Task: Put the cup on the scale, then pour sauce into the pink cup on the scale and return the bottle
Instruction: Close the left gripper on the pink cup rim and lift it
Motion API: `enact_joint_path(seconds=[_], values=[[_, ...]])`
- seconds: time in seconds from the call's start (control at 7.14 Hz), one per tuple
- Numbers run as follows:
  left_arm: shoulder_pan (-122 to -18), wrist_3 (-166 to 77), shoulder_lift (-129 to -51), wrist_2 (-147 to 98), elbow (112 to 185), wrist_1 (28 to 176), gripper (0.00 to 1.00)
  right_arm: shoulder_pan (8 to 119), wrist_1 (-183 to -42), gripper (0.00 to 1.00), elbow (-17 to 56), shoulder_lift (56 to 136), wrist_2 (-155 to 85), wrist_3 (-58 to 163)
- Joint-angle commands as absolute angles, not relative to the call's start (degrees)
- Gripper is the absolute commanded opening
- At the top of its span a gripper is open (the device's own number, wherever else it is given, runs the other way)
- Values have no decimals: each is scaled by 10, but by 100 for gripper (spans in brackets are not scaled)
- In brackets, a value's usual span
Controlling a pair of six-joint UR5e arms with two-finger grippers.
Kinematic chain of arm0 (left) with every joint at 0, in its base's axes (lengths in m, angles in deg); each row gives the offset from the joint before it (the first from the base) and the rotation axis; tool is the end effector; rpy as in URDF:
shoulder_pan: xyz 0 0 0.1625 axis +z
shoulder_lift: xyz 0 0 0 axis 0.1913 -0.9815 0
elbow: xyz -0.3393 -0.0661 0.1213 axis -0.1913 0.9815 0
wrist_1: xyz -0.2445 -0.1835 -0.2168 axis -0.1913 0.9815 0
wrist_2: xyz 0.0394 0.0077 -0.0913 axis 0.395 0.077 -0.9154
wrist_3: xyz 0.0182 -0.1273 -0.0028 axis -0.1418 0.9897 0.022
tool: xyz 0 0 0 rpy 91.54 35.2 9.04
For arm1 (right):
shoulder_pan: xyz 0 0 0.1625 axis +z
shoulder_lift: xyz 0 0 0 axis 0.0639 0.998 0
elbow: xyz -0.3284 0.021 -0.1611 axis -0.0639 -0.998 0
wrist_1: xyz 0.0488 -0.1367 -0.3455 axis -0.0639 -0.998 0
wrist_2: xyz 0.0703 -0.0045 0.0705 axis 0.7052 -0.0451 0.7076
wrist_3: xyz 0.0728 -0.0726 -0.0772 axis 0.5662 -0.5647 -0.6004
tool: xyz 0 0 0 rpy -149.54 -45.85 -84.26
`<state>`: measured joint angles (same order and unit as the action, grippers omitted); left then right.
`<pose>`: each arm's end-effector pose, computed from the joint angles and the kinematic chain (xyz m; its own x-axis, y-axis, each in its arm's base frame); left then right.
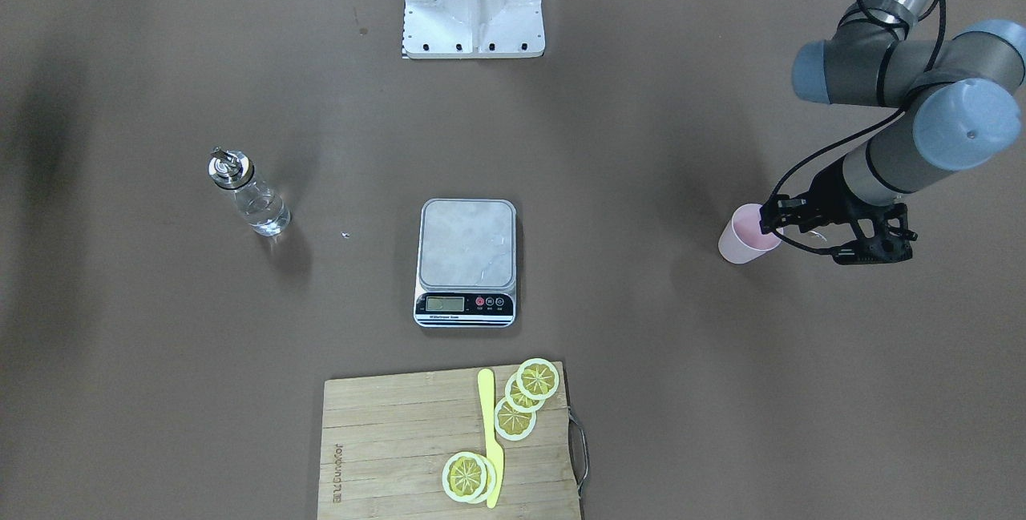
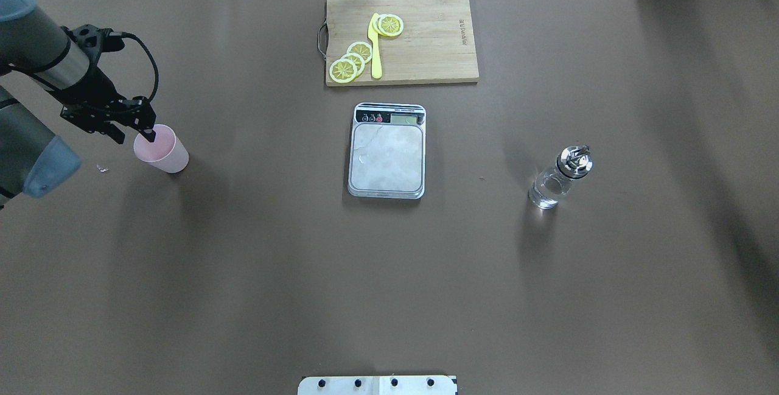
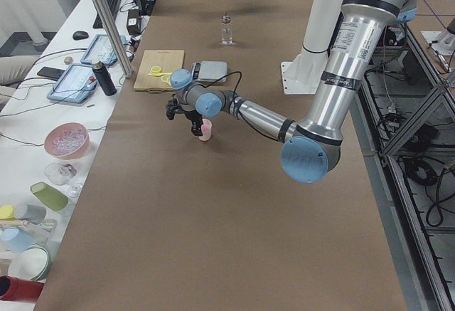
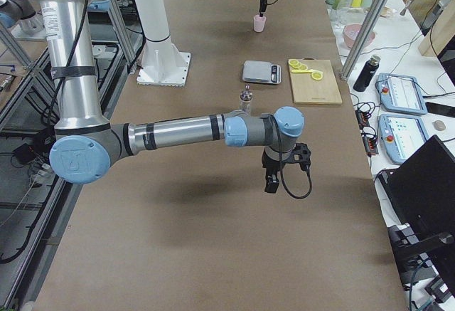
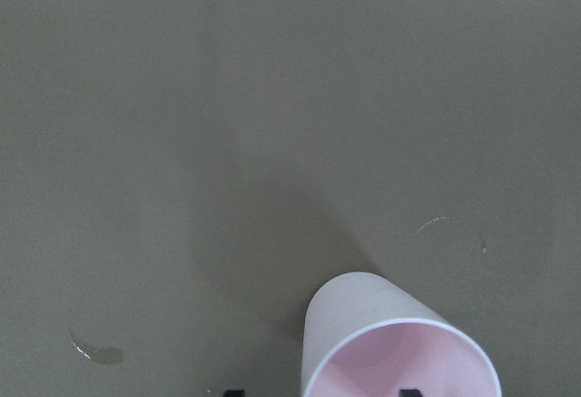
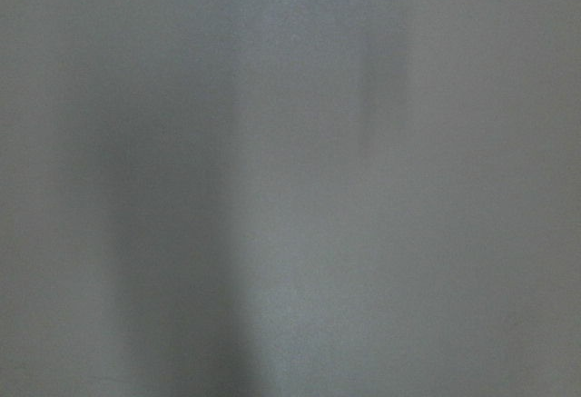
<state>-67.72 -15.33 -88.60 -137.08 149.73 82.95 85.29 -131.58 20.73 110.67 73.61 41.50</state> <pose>0.2778 -0.5030 0.4268 0.6440 -0.0300 -0.7645 -0.0594 0.9942 -0.0891 -0.0235 -0.4871 0.5591 0.7423 -0.0541 0.6679 0.0749 0.9972 -0.0024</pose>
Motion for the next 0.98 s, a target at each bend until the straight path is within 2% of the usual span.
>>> enact_joint_path(seconds=[0.0,0.56,0.7,0.84], values=[[-671,-157,-888,-1371,1490,831,58,852,-1316,100,207,1106,736,415],[-664,-158,-889,-1370,1486,831,48,851,-1316,100,207,1105,735,415],[-663,-158,-889,-1370,1486,831,44,851,-1316,100,207,1104,735,415],[-663,-158,-889,-1370,1486,831,33,851,-1316,100,207,1104,735,415]])
